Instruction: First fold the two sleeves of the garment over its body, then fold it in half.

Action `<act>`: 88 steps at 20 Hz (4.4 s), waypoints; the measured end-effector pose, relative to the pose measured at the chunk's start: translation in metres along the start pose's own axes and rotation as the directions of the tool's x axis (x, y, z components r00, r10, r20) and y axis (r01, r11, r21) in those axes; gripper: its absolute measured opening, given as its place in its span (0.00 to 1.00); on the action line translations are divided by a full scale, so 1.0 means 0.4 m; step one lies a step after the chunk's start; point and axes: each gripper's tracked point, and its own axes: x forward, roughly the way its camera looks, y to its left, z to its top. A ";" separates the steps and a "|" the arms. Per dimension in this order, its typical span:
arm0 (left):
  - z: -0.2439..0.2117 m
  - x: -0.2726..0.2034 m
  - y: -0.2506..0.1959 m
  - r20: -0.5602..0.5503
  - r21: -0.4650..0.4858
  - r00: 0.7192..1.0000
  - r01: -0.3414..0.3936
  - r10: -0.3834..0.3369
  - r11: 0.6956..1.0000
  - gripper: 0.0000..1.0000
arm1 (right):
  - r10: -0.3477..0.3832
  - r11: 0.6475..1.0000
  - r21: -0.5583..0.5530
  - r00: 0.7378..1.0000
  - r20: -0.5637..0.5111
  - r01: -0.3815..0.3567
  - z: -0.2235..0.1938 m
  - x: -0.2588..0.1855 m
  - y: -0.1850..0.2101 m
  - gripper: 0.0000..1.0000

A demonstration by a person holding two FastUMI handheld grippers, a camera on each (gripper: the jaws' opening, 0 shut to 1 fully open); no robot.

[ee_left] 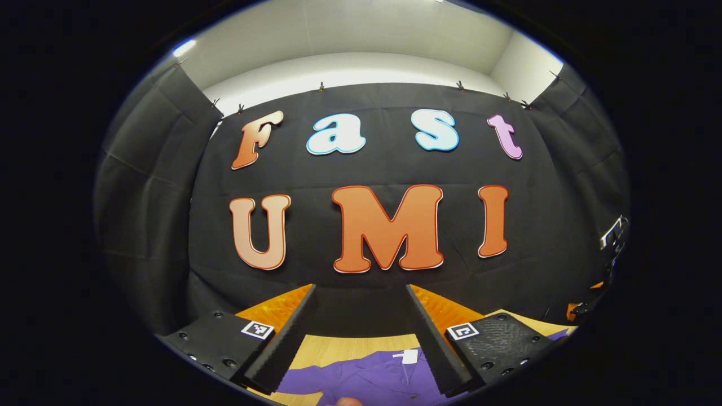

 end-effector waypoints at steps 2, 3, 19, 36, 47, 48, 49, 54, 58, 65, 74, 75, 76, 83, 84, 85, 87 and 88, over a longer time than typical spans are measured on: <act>0.009 -0.001 -0.002 0.003 0.020 1.000 -0.006 0.006 1.000 0.95 | -0.016 1.000 0.000 0.997 -0.070 0.016 -0.072 0.035 -0.033 0.95; 0.006 -0.005 -0.005 -0.001 0.027 1.000 -0.010 0.010 1.000 0.95 | -0.020 1.000 0.007 0.994 -0.107 0.021 -0.106 0.053 -0.046 0.95; -0.078 -0.058 0.013 -0.100 0.060 0.982 -0.157 0.163 0.986 0.97 | 0.038 0.994 0.100 0.764 -0.644 0.035 -0.514 0.193 -0.122 0.97; -0.079 -0.060 0.041 -0.105 0.059 0.981 -0.161 0.166 0.985 0.97 | 0.198 0.945 0.308 0.559 -0.805 0.109 -0.580 0.215 -0.019 0.24; -0.120 -0.068 0.161 -0.143 0.037 0.974 -0.169 0.173 0.985 0.97 | 0.338 0.915 0.396 0.691 -0.639 -0.082 -0.237 0.157 0.166 0.05; -0.115 -0.069 0.174 -0.135 0.039 0.975 -0.172 0.176 0.984 0.97 | 0.357 0.913 0.390 0.700 -0.618 -0.121 -0.201 0.149 0.194 0.05; -0.114 -0.073 0.192 -0.132 0.039 0.975 -0.174 0.178 0.984 0.97 | 0.359 0.915 0.378 0.710 -0.606 -0.140 -0.169 0.143 0.213 0.05; -0.154 -0.083 0.271 -0.162 0.024 0.966 -0.198 0.199 0.980 0.97 | 0.457 0.875 0.412 0.712 -0.534 -0.252 -0.017 0.069 0.350 0.05; -0.191 -0.094 0.340 -0.197 0.005 0.953 -0.231 0.228 0.973 0.98 | 0.566 0.818 0.431 0.663 -0.489 -0.380 0.074 -0.032 0.524 0.05; -0.259 -0.133 0.442 -0.255 0.046 0.927 -0.272 0.274 0.961 0.97 | 0.676 0.735 0.371 0.569 -0.468 -0.568 0.147 -0.175 0.797 0.05; -0.325 -0.185 0.589 -0.317 0.073 0.882 -0.344 0.349 0.936 0.97 | 0.744 0.640 0.309 0.468 -0.477 -0.703 0.173 -0.307 1.098 0.04; -0.332 -0.191 0.603 -0.322 0.075 0.877 -0.350 0.355 0.934 0.98 | 0.741 0.640 0.305 0.463 -0.486 -0.705 0.157 -0.311 1.126 0.04; -0.341 -0.196 0.617 -0.333 0.079 0.870 -0.357 0.363 0.931 0.98 | 0.739 0.642 0.307 0.460 -0.493 -0.702 0.144 -0.316 1.151 0.04; -0.423 -0.201 0.704 -0.409 0.113 0.822 -0.387 0.398 0.915 0.98 | 0.870 0.467 0.476 0.294 -0.395 -0.745 0.190 -0.441 1.276 0.23; -0.433 -0.193 0.716 -0.414 0.127 0.815 -0.390 0.406 0.912 0.98 | 0.881 0.450 0.479 0.289 -0.374 -0.754 0.204 -0.444 1.273 0.29; -0.441 -0.186 0.725 -0.419 0.139 0.811 -0.387 0.408 0.912 0.98 | 0.886 0.445 0.475 0.293 -0.360 -0.759 0.214 -0.448 1.264 0.48; -0.456 -0.164 0.736 -0.428 0.143 0.809 -0.380 0.403 0.914 0.98 | 0.892 0.442 0.450 0.325 -0.315 -0.776 0.250 -0.433 1.239 0.46; -0.469 -0.153 0.740 -0.440 0.146 0.805 -0.374 0.398 0.916 0.98 | 0.892 0.445 0.423 0.349 -0.286 -0.790 0.272 -0.419 1.221 0.48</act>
